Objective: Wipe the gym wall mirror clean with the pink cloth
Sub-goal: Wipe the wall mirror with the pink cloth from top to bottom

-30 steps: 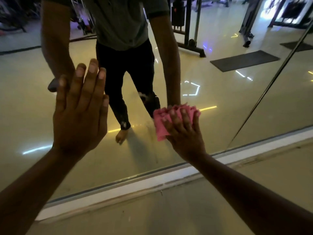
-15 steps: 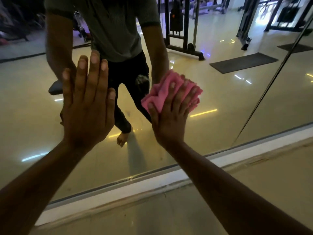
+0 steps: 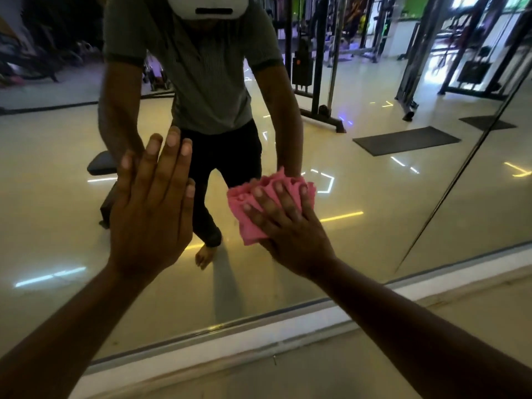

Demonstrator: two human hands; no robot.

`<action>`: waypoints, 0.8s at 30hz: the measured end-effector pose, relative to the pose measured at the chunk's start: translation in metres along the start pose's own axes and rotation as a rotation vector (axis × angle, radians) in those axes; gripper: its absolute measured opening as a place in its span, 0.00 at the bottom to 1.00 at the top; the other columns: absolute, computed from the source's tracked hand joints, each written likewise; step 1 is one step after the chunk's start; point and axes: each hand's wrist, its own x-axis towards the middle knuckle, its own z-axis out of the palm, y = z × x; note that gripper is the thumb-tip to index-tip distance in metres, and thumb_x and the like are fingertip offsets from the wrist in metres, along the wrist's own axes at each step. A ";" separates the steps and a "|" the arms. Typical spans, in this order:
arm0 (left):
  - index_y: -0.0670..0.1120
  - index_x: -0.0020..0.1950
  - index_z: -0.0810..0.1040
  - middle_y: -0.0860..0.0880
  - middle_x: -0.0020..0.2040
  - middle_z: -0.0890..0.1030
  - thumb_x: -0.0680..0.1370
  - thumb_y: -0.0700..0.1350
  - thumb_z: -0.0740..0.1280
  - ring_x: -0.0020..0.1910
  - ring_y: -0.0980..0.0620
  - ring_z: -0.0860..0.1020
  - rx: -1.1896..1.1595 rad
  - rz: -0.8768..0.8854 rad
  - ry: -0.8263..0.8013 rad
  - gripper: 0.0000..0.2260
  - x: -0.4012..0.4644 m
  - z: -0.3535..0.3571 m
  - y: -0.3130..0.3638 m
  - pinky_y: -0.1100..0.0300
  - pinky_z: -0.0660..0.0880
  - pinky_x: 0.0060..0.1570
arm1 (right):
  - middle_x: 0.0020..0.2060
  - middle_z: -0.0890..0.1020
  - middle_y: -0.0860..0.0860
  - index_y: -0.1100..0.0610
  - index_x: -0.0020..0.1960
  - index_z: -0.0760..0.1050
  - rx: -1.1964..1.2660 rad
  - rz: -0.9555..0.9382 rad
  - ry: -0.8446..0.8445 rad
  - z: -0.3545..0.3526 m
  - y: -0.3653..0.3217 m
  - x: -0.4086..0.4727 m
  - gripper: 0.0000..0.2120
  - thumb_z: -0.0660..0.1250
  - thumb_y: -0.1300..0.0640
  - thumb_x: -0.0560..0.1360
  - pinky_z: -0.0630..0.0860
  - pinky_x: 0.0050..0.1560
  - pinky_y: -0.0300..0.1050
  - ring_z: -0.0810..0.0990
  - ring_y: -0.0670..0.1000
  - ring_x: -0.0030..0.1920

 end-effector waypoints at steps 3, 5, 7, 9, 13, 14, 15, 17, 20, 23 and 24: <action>0.42 0.89 0.54 0.41 0.88 0.55 0.90 0.47 0.56 0.88 0.40 0.53 -0.005 -0.005 0.006 0.28 -0.002 -0.001 -0.002 0.34 0.54 0.84 | 0.87 0.52 0.59 0.53 0.88 0.55 0.023 0.246 0.106 -0.014 0.008 0.030 0.39 0.64 0.35 0.86 0.46 0.84 0.78 0.51 0.69 0.87; 0.43 0.89 0.54 0.41 0.88 0.54 0.90 0.48 0.55 0.88 0.39 0.52 -0.010 -0.010 -0.003 0.27 -0.002 0.002 -0.002 0.34 0.54 0.84 | 0.85 0.47 0.62 0.55 0.88 0.52 0.089 0.574 0.248 -0.024 -0.016 0.082 0.38 0.56 0.35 0.87 0.44 0.82 0.80 0.48 0.74 0.86; 0.43 0.89 0.54 0.41 0.88 0.55 0.91 0.48 0.55 0.88 0.39 0.53 -0.018 -0.027 0.005 0.27 -0.002 0.004 -0.001 0.34 0.54 0.84 | 0.86 0.46 0.61 0.53 0.88 0.49 0.111 0.444 0.221 -0.010 -0.040 0.083 0.38 0.57 0.35 0.87 0.40 0.82 0.80 0.45 0.73 0.86; 0.43 0.89 0.55 0.41 0.88 0.55 0.91 0.47 0.55 0.88 0.39 0.53 -0.042 -0.008 0.005 0.26 -0.002 0.002 -0.004 0.33 0.56 0.83 | 0.88 0.52 0.57 0.48 0.88 0.51 0.084 0.091 0.059 0.015 -0.047 0.025 0.39 0.67 0.39 0.86 0.41 0.84 0.76 0.47 0.67 0.88; 0.44 0.89 0.54 0.42 0.88 0.56 0.90 0.44 0.57 0.88 0.40 0.54 -0.030 0.044 -0.006 0.28 -0.004 -0.003 -0.015 0.34 0.57 0.83 | 0.88 0.50 0.58 0.50 0.89 0.47 0.017 0.228 0.054 0.013 -0.017 -0.010 0.46 0.73 0.41 0.83 0.50 0.83 0.79 0.49 0.69 0.87; 0.44 0.89 0.54 0.42 0.88 0.56 0.89 0.43 0.58 0.88 0.40 0.55 -0.027 0.062 -0.003 0.28 -0.003 -0.002 -0.017 0.35 0.57 0.83 | 0.88 0.48 0.62 0.53 0.88 0.46 0.067 0.420 0.140 0.005 -0.020 0.019 0.44 0.69 0.40 0.85 0.48 0.83 0.80 0.47 0.72 0.87; 0.44 0.89 0.54 0.42 0.88 0.56 0.89 0.42 0.59 0.88 0.40 0.55 -0.031 0.072 -0.010 0.29 -0.002 -0.001 -0.019 0.36 0.56 0.84 | 0.87 0.46 0.65 0.56 0.88 0.46 0.122 0.586 0.212 -0.003 -0.028 0.051 0.42 0.65 0.40 0.86 0.45 0.82 0.80 0.46 0.75 0.86; 0.43 0.89 0.54 0.42 0.88 0.55 0.89 0.42 0.60 0.88 0.40 0.54 -0.044 0.064 -0.024 0.29 -0.004 0.002 -0.020 0.36 0.55 0.84 | 0.87 0.45 0.66 0.56 0.87 0.46 0.165 0.620 0.259 -0.009 -0.046 0.082 0.40 0.60 0.39 0.87 0.41 0.82 0.80 0.44 0.77 0.85; 0.42 0.88 0.55 0.41 0.88 0.55 0.89 0.46 0.60 0.88 0.39 0.53 -0.034 0.056 -0.013 0.29 -0.005 0.001 -0.016 0.34 0.57 0.83 | 0.89 0.44 0.56 0.48 0.89 0.45 0.148 0.207 0.074 0.012 -0.058 0.028 0.41 0.64 0.37 0.86 0.51 0.80 0.83 0.46 0.69 0.88; 0.42 0.88 0.56 0.40 0.88 0.55 0.88 0.46 0.63 0.87 0.37 0.54 -0.043 0.073 -0.001 0.30 0.005 -0.003 -0.009 0.32 0.59 0.82 | 0.89 0.49 0.58 0.47 0.90 0.41 0.102 0.234 0.015 0.004 -0.022 -0.012 0.42 0.61 0.36 0.87 0.57 0.78 0.83 0.49 0.69 0.88; 0.42 0.88 0.57 0.40 0.88 0.54 0.88 0.46 0.63 0.87 0.37 0.54 -0.040 0.078 -0.001 0.30 0.011 -0.005 -0.006 0.32 0.59 0.82 | 0.88 0.50 0.61 0.49 0.90 0.41 0.108 0.350 0.065 -0.008 -0.010 0.002 0.40 0.58 0.36 0.88 0.53 0.79 0.83 0.48 0.72 0.87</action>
